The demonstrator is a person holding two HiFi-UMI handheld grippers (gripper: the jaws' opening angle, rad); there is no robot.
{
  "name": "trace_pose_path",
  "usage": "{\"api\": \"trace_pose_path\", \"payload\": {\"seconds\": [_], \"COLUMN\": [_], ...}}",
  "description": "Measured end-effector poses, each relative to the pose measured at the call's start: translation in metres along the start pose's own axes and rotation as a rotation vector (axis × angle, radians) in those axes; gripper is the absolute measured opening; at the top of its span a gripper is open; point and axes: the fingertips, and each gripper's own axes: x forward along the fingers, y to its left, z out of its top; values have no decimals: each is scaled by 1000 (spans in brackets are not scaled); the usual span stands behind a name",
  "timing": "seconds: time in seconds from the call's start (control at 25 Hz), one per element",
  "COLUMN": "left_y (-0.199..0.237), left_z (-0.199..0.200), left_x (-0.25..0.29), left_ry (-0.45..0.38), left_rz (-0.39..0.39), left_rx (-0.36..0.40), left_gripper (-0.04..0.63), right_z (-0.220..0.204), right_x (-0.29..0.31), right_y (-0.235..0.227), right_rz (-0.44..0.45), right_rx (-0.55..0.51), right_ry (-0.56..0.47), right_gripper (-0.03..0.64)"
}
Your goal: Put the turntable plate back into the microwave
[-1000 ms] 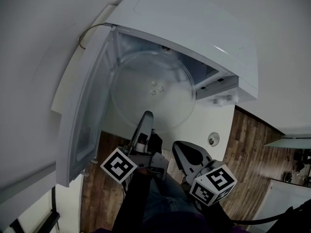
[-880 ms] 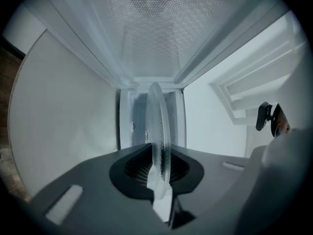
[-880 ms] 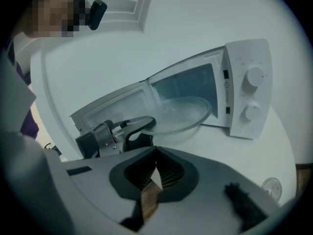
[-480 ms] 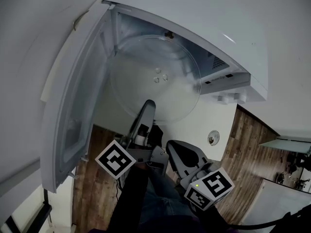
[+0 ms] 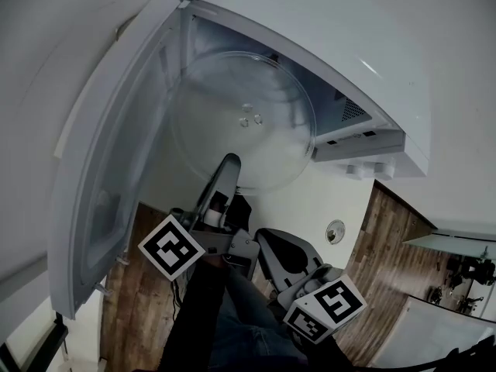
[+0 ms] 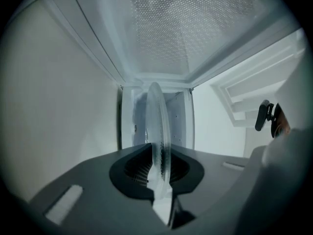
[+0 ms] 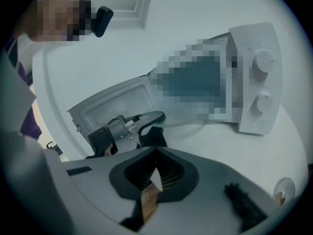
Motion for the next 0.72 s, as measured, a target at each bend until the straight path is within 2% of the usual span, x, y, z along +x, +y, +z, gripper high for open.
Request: {"api": "trace_pose_path", "payload": {"seconds": [0.32, 0.72], "left_y": [3, 9], "left_z": [4, 11], "left_x": [8, 17], "left_ry": [2, 14], "left_rz": [-19, -9], "left_rx": [-17, -3], "left_gripper": [43, 44], "right_z": [0, -2], "right_x": [7, 14], "right_y": [-5, -9], "right_rz": [-5, -27], "right_rx": [-2, 12], "right_ry": [2, -1], "right_gripper": [11, 10]}}
